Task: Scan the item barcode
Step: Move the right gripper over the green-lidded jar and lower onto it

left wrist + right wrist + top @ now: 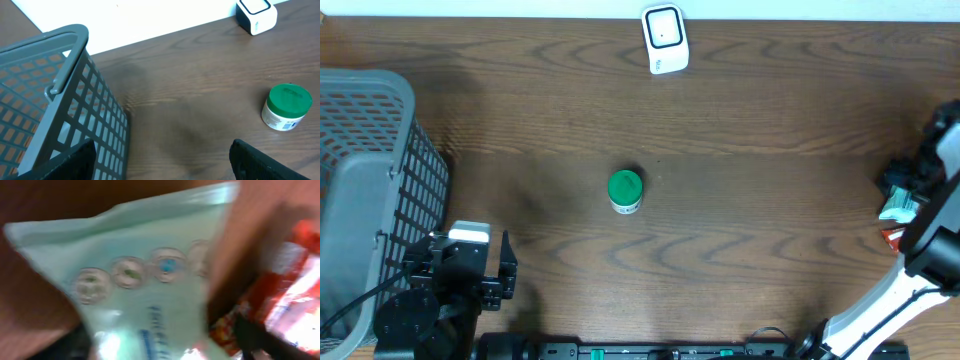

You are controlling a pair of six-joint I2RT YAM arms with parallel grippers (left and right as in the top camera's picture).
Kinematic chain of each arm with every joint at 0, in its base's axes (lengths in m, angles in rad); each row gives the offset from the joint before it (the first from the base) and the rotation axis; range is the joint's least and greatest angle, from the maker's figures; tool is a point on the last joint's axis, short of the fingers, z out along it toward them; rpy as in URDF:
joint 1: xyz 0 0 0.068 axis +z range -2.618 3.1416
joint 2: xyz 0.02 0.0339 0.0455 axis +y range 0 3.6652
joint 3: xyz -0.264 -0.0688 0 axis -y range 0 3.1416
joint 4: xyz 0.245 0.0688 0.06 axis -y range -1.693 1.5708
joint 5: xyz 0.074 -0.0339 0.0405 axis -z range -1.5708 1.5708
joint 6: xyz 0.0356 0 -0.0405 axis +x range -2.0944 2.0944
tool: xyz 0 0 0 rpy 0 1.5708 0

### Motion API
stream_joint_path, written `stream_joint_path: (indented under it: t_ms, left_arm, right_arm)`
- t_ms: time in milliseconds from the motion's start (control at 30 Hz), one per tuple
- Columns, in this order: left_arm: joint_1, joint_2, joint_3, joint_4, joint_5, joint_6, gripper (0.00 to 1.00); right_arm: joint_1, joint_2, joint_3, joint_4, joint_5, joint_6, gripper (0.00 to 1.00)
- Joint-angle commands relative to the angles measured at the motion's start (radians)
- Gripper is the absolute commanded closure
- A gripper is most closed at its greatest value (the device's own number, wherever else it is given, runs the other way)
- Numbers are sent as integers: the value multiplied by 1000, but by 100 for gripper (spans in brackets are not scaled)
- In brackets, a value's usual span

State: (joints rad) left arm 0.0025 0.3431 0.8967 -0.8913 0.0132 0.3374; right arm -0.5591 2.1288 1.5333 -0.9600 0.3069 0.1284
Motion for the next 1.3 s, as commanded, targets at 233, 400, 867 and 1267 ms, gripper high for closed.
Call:
stream_joint_path:
  t_ms: [233, 400, 867, 1267]
  left_arm:
    - [-4, -6, 3, 1, -2, 2, 14]
    - [-4, -5, 3, 1, -2, 2, 14]
    - [-4, -6, 3, 1, -2, 2, 14]
    - [-4, -6, 3, 1, -2, 2, 14]
  right_arm:
    - [200, -200, 200, -111, -523, 35, 1]
    - [484, -264, 200, -198, -721, 219, 1]
    - [1143, -228, 179, -169, -521, 742, 1]
    - [1305, -109, 182, -129, -357, 821, 1]
